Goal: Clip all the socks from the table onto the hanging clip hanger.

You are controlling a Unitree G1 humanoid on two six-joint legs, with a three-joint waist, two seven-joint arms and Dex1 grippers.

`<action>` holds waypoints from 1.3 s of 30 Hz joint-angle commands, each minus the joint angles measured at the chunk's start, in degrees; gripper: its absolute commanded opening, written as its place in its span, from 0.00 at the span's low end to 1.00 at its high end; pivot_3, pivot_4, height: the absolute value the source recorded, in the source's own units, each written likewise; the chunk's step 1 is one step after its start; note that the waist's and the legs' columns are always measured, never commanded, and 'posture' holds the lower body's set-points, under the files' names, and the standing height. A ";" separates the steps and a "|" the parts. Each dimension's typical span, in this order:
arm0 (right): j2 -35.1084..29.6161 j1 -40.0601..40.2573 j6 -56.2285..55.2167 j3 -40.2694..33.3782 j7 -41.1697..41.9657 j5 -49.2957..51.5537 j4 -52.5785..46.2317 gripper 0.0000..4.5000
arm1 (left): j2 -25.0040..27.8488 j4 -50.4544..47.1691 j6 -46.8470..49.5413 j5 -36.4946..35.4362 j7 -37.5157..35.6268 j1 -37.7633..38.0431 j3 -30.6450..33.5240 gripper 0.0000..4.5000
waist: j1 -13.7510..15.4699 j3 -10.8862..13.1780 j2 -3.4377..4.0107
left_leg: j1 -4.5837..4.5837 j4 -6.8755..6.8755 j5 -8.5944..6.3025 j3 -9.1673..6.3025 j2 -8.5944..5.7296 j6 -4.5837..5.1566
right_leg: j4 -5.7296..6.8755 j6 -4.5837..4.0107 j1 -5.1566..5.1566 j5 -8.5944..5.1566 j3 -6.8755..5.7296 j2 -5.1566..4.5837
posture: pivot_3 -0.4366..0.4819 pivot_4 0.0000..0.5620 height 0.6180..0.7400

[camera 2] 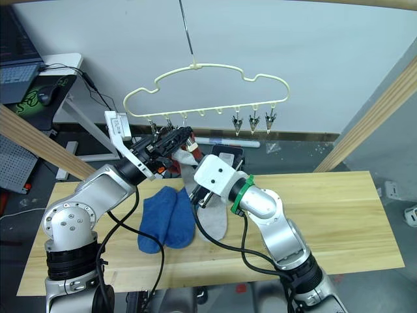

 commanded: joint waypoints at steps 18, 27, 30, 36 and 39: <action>-0.38 -5.02 0.05 -5.99 0.63 9.63 2.64 0.00 | 3.22 -0.88 0.45 -2.88 -3.90 1.04 0.53 0.09 | -0.04 0.00 0.00 | -0.01 -0.01 -0.01 -0.01 0.01 0.02 | 0.00 -0.01 0.00 0.00 -0.02 0.00 | 0.30 0.58 0.96; 0.02 -5.85 1.21 -5.82 -0.28 10.73 3.28 0.00 | 3.72 -0.51 0.73 -2.95 -5.27 1.65 0.65 0.09 | -0.03 0.00 0.00 | -0.01 -0.01 -0.01 -0.01 0.01 0.02 | 0.00 0.00 -0.01 0.00 -0.01 0.00 | 0.31 0.58 0.96; 0.20 -6.09 1.11 -5.81 -0.57 11.07 3.39 0.00 | 3.94 -0.44 0.71 -2.74 -5.59 1.78 0.56 0.09 | -0.03 0.00 0.00 | -0.01 -0.01 -0.01 -0.01 0.01 0.02 | 0.00 -0.01 -0.01 0.00 -0.01 0.00 | 0.31 0.58 0.96; 0.50 -6.67 0.89 -5.65 -1.10 11.56 3.93 0.00 | 3.94 -0.34 0.48 -3.02 -5.93 1.94 0.86 0.25 | -0.03 0.00 0.00 | -0.01 -0.01 -0.01 0.00 0.01 0.01 | 0.01 -0.01 -0.01 0.00 -0.01 0.00 | 0.31 0.58 0.96; 0.58 -6.90 0.72 -5.45 -1.25 11.78 4.16 0.00 | 3.99 -0.40 0.88 -3.85 -5.53 1.88 1.15 0.44 | -0.03 0.00 0.00 | -0.01 -0.01 -0.01 0.00 0.01 0.02 | 0.01 -0.01 -0.02 0.00 -0.01 0.00 | 0.31 0.57 0.96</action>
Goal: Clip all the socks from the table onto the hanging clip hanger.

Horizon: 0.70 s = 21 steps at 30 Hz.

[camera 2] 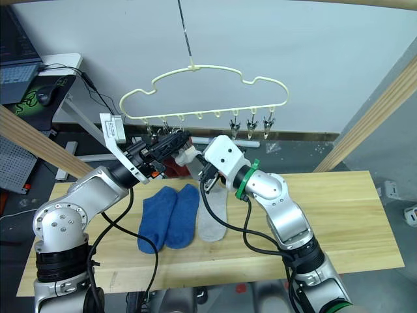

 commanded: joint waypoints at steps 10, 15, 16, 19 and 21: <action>1.34 -2.30 -0.39 0.00 -1.08 1.08 0.18 0.00 | 1.08 -3.60 0.90 -4.38 0.33 1.24 0.72 0.99 | 0.02 0.00 0.00 | 0.00 0.00 0.00 -0.01 0.01 0.00 | 0.02 0.00 -0.01 0.00 -0.01 0.00 | 0.32 0.57 0.96; 1.23 -2.42 0.91 -0.34 -0.66 1.60 0.48 0.23 | 1.72 -3.91 0.49 -3.82 0.60 1.35 0.35 1.00 | 0.06 0.00 0.00 | -0.01 0.00 0.00 0.01 0.00 0.00 | 0.02 0.00 -0.01 0.00 0.01 -0.01 | 0.33 0.56 0.96; 0.93 -2.31 1.24 -0.27 -0.30 1.69 0.19 0.32 | 1.87 -3.99 0.44 -3.74 0.54 1.41 0.30 1.00 | 0.07 0.00 0.00 | -0.01 0.01 0.00 0.01 0.00 0.00 | 0.02 0.00 -0.01 0.00 0.01 -0.01 | 0.33 0.56 0.96; -0.35 -1.57 2.37 -0.01 0.74 1.88 -1.28 0.56 | 2.58 -4.36 0.46 -3.54 0.06 1.92 0.40 1.00 | 0.06 0.00 0.00 | -0.01 0.00 0.00 0.00 0.00 0.00 | 0.02 -0.01 -0.01 0.00 0.00 -0.02 | 0.32 0.56 0.96; -1.89 -0.80 3.20 0.28 1.69 2.04 -2.68 0.74 | 3.43 -4.70 0.40 -2.92 -0.65 2.40 0.31 1.00 | 0.06 0.00 0.00 | -0.01 0.00 0.00 0.00 0.00 0.00 | 0.02 -0.01 -0.01 0.00 0.00 -0.01 | 0.32 0.56 0.96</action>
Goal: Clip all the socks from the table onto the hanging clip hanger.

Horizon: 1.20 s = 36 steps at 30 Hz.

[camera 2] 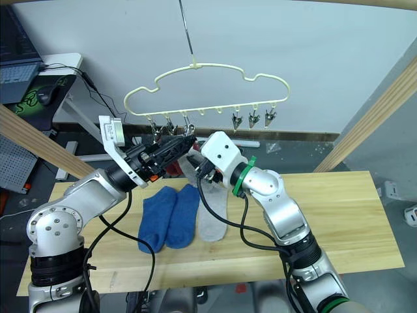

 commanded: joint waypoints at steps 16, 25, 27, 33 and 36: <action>-20.92 11.14 12.39 -10.68 11.94 13.48 -24.09 0.95 | 13.62 -15.77 -6.81 13.88 -12.62 15.79 0.97 1.00 | 0.20 0.00 0.00 | -0.01 -0.03 -0.01 0.04 -0.01 0.01 | -0.03 0.14 -0.04 -0.09 0.04 -0.01 | 0.36 0.55 0.96; -25.89 15.88 14.18 -19.08 10.72 19.70 -26.88 0.95 | 15.94 -18.58 -17.60 24.70 -21.00 28.81 4.48 1.00 | 0.11 -0.18 -0.03 | 0.00 -0.05 -0.03 0.04 0.00 0.04 | -0.03 0.23 -0.05 -0.15 0.03 0.01 | 0.37 0.45 0.96; -24.79 15.68 15.13 -20.26 8.33 20.19 -26.83 0.95 | 15.37 -18.92 -19.33 25.90 -21.56 30.66 4.92 1.00 | 0.14 -0.23 -0.09 | -0.01 -0.03 -0.03 0.07 -0.03 0.04 | -0.04 0.22 -0.05 -0.14 0.04 0.00 | 0.37 0.43 0.96; -18.74 13.56 20.33 -18.93 -0.41 20.96 -27.03 0.95 | 12.95 -21.30 -22.81 27.76 -21.83 32.99 3.32 1.00 | 0.14 -1.39 -0.44 | -0.03 -0.02 -0.03 0.06 -0.01 0.04 | -0.01 0.10 -0.05 -0.07 0.02 0.00 | 0.39 0.38 0.96; -15.74 12.60 20.93 -16.99 -4.18 19.66 -26.58 0.95 | 12.39 -21.96 -23.46 28.27 -21.92 33.16 2.71 1.00 | 0.08 -2.08 -0.45 | -0.03 -0.03 -0.03 0.06 -0.01 0.05 | -0.01 0.07 -0.05 -0.05 0.02 0.01 | 0.40 0.37 0.96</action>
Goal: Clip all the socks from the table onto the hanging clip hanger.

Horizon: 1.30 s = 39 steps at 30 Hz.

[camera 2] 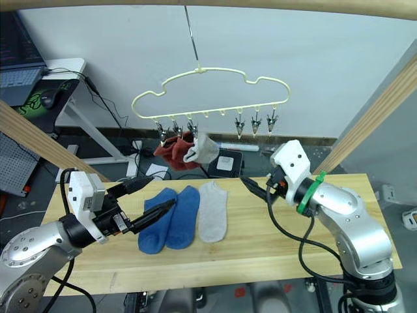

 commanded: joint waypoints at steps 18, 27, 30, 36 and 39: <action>15.20 -6.01 -2.51 10.54 -19.44 -10.30 5.73 0.59 | -0.77 -0.18 -1.48 2.55 0.20 -8.39 -4.44 1.00 | 0.06 -1.06 -0.07 | 0.01 0.07 0.01 -0.03 0.01 0.02 | 0.10 -0.10 0.02 0.06 -0.01 0.04 | 0.39 0.38 0.96; 20.16 -9.27 -4.84 11.21 -24.58 -15.85 11.58 0.59 | -0.53 1.32 -0.12 1.80 -0.09 -12.62 -5.95 1.00 | 0.01 -1.13 -0.07 | 0.01 0.09 0.01 -0.04 0.01 0.02 | 0.13 -0.11 0.02 0.07 -0.02 0.03 | 0.39 0.38 0.96; 21.09 -10.54 -6.11 10.91 -25.27 -16.89 13.71 0.59 | -0.46 1.72 0.05 2.06 -0.55 -13.05 -6.09 1.00 | -0.01 -1.17 -0.06 | 0.01 0.10 0.01 -0.04 0.01 0.03 | 0.14 -0.12 0.02 0.07 -0.02 0.03 | 0.39 0.38 0.96; 23.10 -12.98 -7.78 9.23 -27.08 -18.23 17.62 0.59 | -0.44 2.25 -0.08 2.45 -0.96 -13.61 -6.59 1.00 | 0.00 -1.21 -0.06 | 0.01 0.11 0.01 -0.05 0.02 0.03 | 0.17 -0.15 0.02 0.09 -0.04 0.04 | 0.39 0.37 0.96; 24.42 -13.78 -8.75 8.64 -27.36 -18.18 18.45 0.59 | -0.42 2.49 -0.34 2.69 -1.18 -13.66 -6.90 1.00 | 0.01 -1.27 -0.08 | 0.00 0.11 0.01 -0.05 0.01 0.03 | 0.17 -0.16 0.02 0.10 -0.03 0.03 | 0.39 0.37 0.96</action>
